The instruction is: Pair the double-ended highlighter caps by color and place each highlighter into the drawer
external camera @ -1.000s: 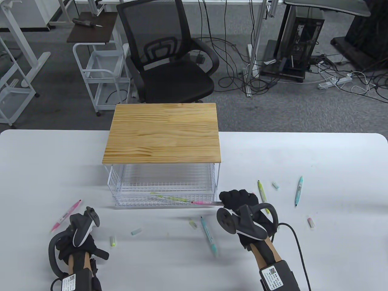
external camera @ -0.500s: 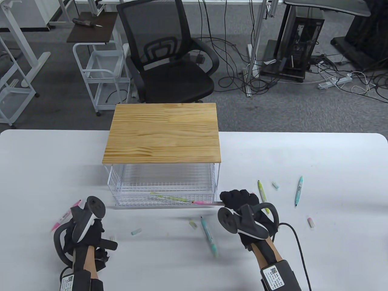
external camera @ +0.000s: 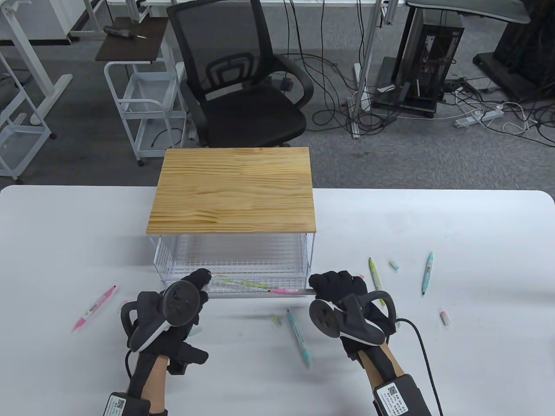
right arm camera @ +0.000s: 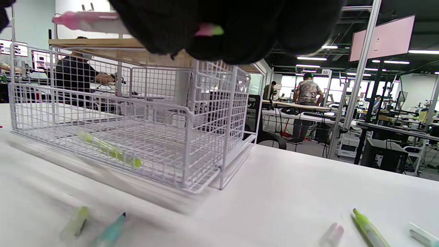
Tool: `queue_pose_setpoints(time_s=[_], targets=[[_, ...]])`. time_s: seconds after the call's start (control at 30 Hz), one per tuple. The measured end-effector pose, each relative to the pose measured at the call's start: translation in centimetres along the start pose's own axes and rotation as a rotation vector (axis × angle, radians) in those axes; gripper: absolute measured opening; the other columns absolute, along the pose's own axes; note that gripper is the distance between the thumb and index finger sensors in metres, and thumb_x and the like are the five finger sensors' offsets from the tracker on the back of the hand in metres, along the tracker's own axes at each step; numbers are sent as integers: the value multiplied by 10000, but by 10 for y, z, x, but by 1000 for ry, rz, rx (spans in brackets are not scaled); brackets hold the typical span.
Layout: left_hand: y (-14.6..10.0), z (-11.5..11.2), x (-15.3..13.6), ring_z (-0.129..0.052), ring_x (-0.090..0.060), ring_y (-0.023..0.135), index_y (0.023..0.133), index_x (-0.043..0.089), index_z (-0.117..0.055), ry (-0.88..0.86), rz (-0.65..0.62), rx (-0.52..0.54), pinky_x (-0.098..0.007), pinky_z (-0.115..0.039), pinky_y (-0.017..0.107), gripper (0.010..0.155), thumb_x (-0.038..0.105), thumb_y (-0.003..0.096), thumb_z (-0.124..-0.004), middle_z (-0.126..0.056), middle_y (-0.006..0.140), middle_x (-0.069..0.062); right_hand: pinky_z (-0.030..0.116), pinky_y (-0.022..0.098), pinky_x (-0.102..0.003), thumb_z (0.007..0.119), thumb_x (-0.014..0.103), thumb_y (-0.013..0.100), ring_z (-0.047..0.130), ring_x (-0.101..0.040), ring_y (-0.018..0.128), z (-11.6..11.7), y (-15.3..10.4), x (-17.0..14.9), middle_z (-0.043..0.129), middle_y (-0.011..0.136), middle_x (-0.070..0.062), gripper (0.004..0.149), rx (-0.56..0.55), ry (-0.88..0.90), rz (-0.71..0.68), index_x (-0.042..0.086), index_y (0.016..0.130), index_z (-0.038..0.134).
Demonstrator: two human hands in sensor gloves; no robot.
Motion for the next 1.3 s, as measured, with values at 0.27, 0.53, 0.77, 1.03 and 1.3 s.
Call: queue_pose_setpoints(time_s=[0.27, 0.53, 0.77, 1.03, 1.3], targets=[[-2, -4, 20, -1015, -35, 792, 998, 373, -639, 45, -86, -17, -308, -854, 734, 550, 321, 484, -828, -911, 969, 127, 763, 603, -635, 730, 320, 524, 823, -264, 811, -6, -2, 17, 748, 970, 3, 510, -24, 0, -54, 273, 999, 552], [-6, -6, 40, -1026, -21, 775, 989, 368, -652, 103, -143, -20, -298, -863, 727, 565, 337, 465, -861, -926, 950, 132, 771, 596, -628, 726, 325, 523, 834, -254, 793, -6, -2, 26, 758, 960, 2, 510, -37, 12, -90, 270, 1000, 555], [-10, -8, 52, -1027, -13, 772, 987, 370, -653, 172, -151, -8, -291, -866, 725, 565, 347, 464, -865, -926, 947, 134, 770, 598, -627, 727, 327, 522, 834, -252, 792, -9, -3, 31, 759, 959, 5, 511, -44, 33, -117, 274, 1000, 554], [-14, -11, 65, -1026, -14, 770, 988, 369, -650, 221, -186, -1, -294, -865, 723, 562, 353, 467, -860, -925, 947, 131, 774, 596, -624, 728, 331, 523, 840, -247, 784, -9, -4, 36, 765, 954, 3, 510, -40, 52, -145, 276, 1000, 558], [-21, -13, 75, -1045, -16, 712, 923, 391, -684, 255, -256, 104, -302, -882, 704, 516, 345, 441, -864, -953, 893, 131, 784, 589, -622, 723, 315, 515, 863, -241, 752, -10, -4, 40, 800, 927, -2, 493, -51, 83, -186, 268, 989, 596]])
Point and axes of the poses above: the tracker on the back of each hand, its own x axis roughly to the thumb side, its own y axis roughly from the wrist to the fingertips, z = x × y, the point moved 2 cm from there along y, roughly from the wrist to the fingertips
